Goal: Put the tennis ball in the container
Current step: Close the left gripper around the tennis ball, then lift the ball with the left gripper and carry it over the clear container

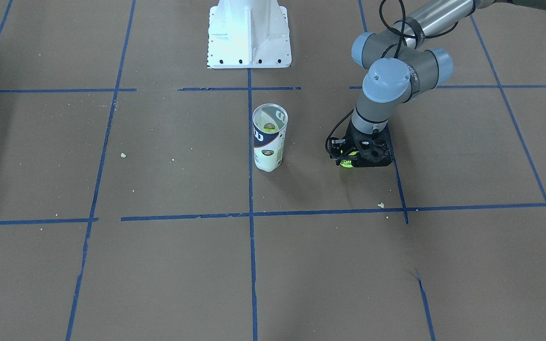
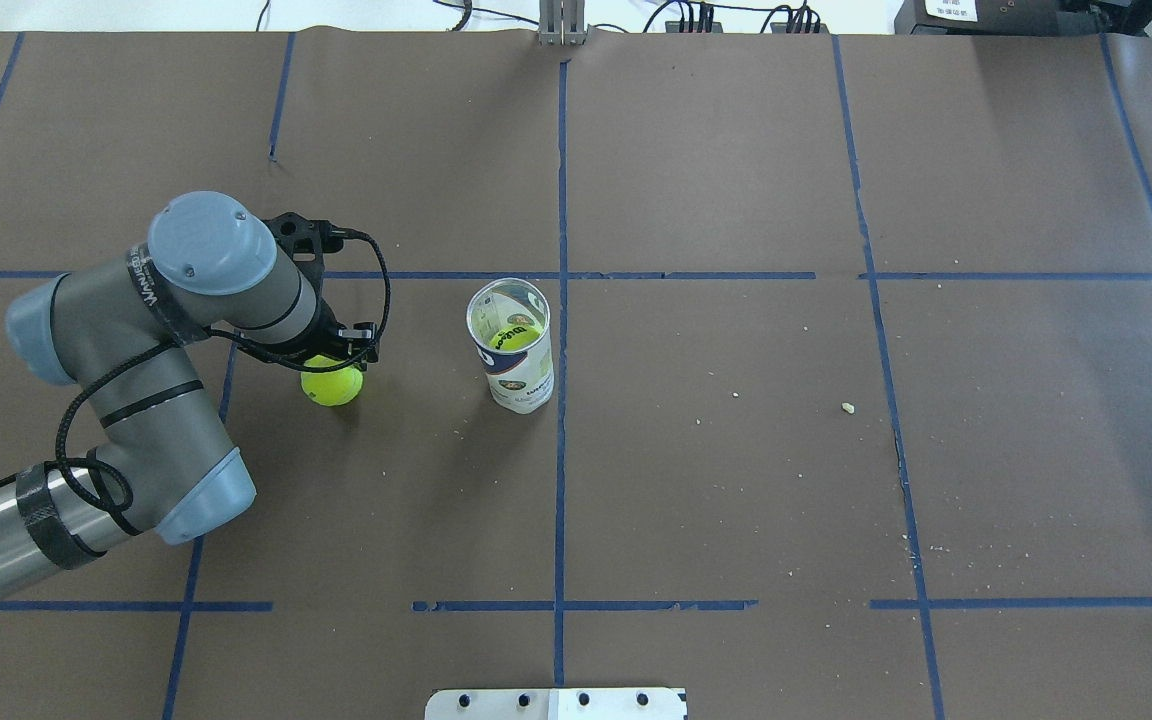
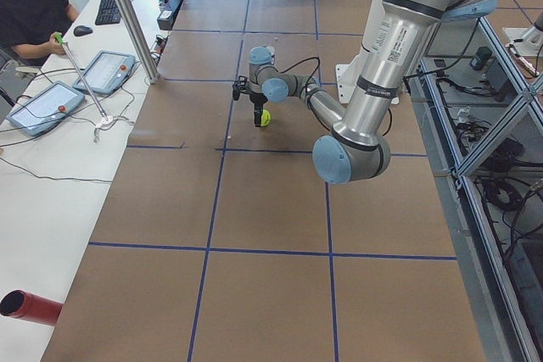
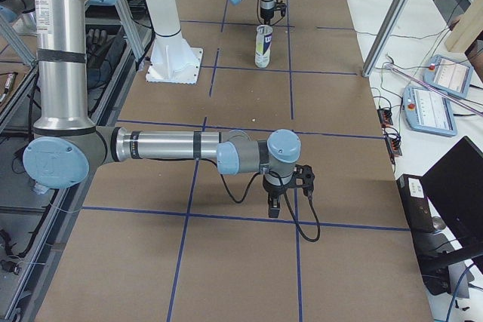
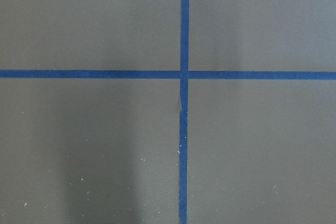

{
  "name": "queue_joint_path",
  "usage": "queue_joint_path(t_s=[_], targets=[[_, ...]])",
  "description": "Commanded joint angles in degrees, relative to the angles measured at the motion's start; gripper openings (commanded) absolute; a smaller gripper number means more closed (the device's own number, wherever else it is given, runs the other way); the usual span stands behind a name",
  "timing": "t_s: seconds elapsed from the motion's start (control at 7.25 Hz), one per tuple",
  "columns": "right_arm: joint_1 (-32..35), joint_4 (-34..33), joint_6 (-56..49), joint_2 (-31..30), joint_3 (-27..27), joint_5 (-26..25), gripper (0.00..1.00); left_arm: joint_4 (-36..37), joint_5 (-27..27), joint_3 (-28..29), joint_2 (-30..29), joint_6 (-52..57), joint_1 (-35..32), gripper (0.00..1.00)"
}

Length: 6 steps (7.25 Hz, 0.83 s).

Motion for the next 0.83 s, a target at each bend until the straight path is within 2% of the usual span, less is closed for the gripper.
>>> queue_joint_path(t_s=[0.0, 0.14, 0.41, 0.55, 0.69], targets=[[0.0, 0.0, 0.0, 0.0, 0.0, 0.0, 1.0, 0.32, -0.63, -2.57, -0.06, -1.3, 0.03, 0.0], [0.0, 0.0, 0.0, 0.0, 0.0, 0.0, 1.0, 2.94, -0.63, -6.68, 0.11, -0.96, -0.58, 0.0], [0.0, 0.0, 0.0, 0.0, 0.0, 0.0, 1.0, 16.53, -0.72, -14.51, -1.63, 1.67, -2.16, 0.0], [0.0, 0.0, 0.0, 0.0, 0.0, 0.0, 1.0, 21.98, -2.11, -18.03, -3.64, 2.55, -5.3, 0.0], [-0.08, 0.0, 0.0, 0.0, 0.0, 0.0, 1.0, 30.22, -3.17, -21.02, -8.45, 2.65, -7.07, 0.0]])
